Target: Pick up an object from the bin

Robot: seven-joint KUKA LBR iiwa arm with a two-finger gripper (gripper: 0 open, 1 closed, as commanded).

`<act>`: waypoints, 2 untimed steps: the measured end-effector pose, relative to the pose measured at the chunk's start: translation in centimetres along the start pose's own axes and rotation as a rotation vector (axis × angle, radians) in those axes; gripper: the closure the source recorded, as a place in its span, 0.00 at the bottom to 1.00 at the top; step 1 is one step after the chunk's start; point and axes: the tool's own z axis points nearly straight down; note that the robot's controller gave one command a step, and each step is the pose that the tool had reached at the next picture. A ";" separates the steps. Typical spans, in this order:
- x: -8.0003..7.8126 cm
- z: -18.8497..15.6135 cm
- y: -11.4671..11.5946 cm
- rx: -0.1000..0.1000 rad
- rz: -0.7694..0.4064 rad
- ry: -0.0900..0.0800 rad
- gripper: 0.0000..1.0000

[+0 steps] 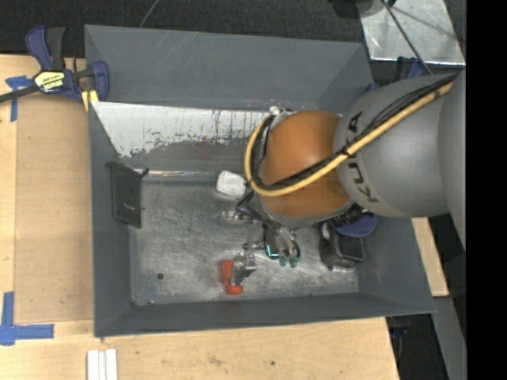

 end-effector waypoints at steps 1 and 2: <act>0.6 6.5 -3.8 0.000 -0.369 -0.014 0.00; -0.2 6.4 -1.3 0.005 -0.453 -0.014 0.00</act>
Offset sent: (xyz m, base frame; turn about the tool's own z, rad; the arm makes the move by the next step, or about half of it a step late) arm -0.0096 -0.0380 -0.0676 -0.3696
